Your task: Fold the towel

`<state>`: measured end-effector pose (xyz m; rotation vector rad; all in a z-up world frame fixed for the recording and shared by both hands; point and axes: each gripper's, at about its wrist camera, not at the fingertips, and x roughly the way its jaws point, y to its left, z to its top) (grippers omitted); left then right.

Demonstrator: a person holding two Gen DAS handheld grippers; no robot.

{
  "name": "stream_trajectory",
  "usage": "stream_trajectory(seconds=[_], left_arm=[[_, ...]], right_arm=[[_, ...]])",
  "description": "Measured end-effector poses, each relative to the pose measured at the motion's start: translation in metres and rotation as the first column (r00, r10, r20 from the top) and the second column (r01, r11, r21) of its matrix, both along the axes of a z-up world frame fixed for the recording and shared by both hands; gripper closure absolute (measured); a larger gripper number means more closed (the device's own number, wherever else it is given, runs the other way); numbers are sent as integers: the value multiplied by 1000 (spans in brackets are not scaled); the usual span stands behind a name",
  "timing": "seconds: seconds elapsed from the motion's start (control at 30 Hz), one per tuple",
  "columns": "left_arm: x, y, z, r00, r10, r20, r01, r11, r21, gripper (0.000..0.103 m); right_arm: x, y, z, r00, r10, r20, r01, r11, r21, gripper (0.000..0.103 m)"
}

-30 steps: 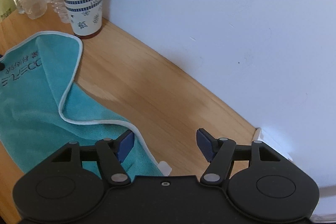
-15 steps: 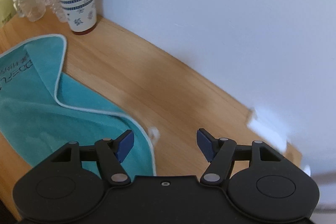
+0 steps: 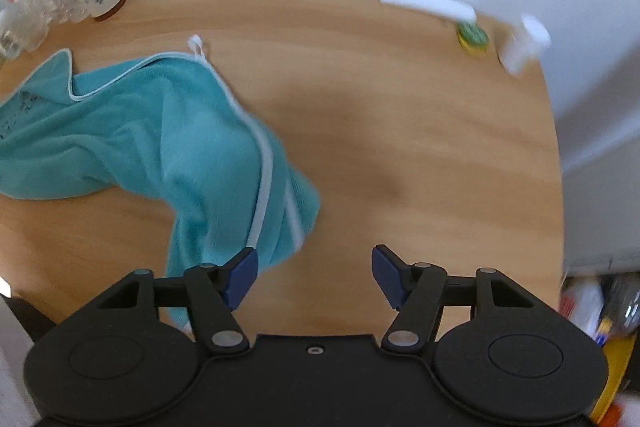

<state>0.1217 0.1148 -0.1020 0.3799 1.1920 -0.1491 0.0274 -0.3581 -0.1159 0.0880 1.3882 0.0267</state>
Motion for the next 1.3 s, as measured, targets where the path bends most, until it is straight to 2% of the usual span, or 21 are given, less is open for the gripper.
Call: stream_trajectory(seconds=[0.23, 0.33, 0.37, 0.4, 0.53, 0.77, 0.9, 1.0, 1.07, 1.1, 1.23, 1.3], left_arm=[[7, -15, 17, 999, -3, 41, 1, 1000, 31, 55], [3, -21, 22, 997, -23, 70, 21, 999, 35, 51], [0, -23, 21, 997, -28, 76, 26, 999, 31, 51], [-2, -29, 22, 996, -43, 80, 41, 999, 17, 51], [-12, -59, 18, 990, -116, 73, 120, 992, -42, 51], [-22, -124, -12, 973, -231, 18, 232, 970, -77, 52], [-25, -160, -20, 952, -305, 24, 305, 943, -134, 53], [-27, -185, -24, 937, -348, 30, 348, 922, -171, 53], [-28, -201, -27, 921, -389, 34, 388, 903, -182, 53], [-30, -209, -28, 911, -410, 34, 409, 894, -181, 53], [-38, -241, -30, 864, -503, 34, 498, 841, -210, 52], [-42, -254, -30, 850, -526, 35, 520, 825, -221, 52]], right_arm=[[-33, 29, -20, 991, -137, 11, 135, 986, 100, 36], [-39, 35, -26, 979, -201, 42, 194, 973, 121, 47], [-42, 37, -27, 974, -218, 58, 209, 970, 123, 58], [-42, 38, -30, 973, -226, 54, 217, 967, 132, 63], [-41, 43, -38, 966, -257, 36, 248, 955, 165, 64], [-44, 50, -44, 964, -261, 55, 252, 958, 136, 65], [-47, 45, -47, 959, -279, 49, 270, 952, 146, 65], [-48, 45, -48, 959, -280, 52, 269, 950, 156, 71], [-48, 44, -47, 957, -284, 60, 271, 948, 166, 88], [-49, 43, -47, 955, -290, 63, 275, 944, 181, 91], [-47, 41, -43, 950, -303, 71, 281, 934, 221, 93], [-46, 38, -36, 952, -293, 90, 265, 934, 240, 93]])
